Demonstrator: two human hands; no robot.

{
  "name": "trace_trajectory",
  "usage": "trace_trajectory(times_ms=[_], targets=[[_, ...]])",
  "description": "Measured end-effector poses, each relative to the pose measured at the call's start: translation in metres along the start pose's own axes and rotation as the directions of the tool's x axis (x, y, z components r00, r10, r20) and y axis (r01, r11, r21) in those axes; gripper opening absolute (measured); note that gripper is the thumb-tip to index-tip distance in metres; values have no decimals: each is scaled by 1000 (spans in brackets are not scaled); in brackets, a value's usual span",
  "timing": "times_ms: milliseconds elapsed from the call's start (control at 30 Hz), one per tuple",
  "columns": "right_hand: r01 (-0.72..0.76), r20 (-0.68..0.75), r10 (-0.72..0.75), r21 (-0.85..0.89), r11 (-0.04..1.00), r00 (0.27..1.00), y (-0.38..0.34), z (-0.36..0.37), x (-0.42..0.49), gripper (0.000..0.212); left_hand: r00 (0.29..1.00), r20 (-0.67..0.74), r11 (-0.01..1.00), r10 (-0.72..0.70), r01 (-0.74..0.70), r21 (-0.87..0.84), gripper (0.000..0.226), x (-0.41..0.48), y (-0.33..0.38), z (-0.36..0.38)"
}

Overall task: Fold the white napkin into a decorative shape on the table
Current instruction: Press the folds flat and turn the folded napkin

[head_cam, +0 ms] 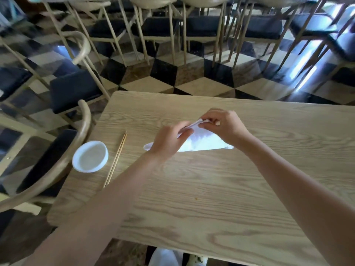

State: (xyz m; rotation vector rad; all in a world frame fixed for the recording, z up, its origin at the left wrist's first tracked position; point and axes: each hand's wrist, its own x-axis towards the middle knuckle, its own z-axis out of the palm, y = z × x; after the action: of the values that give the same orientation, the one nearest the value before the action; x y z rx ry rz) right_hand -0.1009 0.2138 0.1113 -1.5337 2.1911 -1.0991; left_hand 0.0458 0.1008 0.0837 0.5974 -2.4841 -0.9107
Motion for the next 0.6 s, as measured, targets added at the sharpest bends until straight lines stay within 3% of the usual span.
trace_trajectory(times_ms=[67, 167, 400, 533, 600], targets=[[2, -4, -2, 17, 1000, 1000, -14, -14, 7, 13, 997, 73, 998, -24, 29, -60, 33, 5, 8, -16], [4, 39, -4, 0, 1000, 999, -32, -35, 9, 14, 985, 169, 994, -32, 49, -96, 16, 7, 16, -35], [-6, 162, -4, 58, 998, 987, -60, -76, 3, 10, 982, 171, 991, 80, -59, -121, 30, -3, 39, -58], [-75, 205, 74, -4, 997, 976, -41, -63, 17, 8, 960, 281, 985, 1, 47, -164, 34, 4, 26, -52], [-110, 234, 118, -48, 993, 965, -21, -41, 28, 14, 940, 333, 973, -75, 142, -183, 22, 9, 8, -40]])
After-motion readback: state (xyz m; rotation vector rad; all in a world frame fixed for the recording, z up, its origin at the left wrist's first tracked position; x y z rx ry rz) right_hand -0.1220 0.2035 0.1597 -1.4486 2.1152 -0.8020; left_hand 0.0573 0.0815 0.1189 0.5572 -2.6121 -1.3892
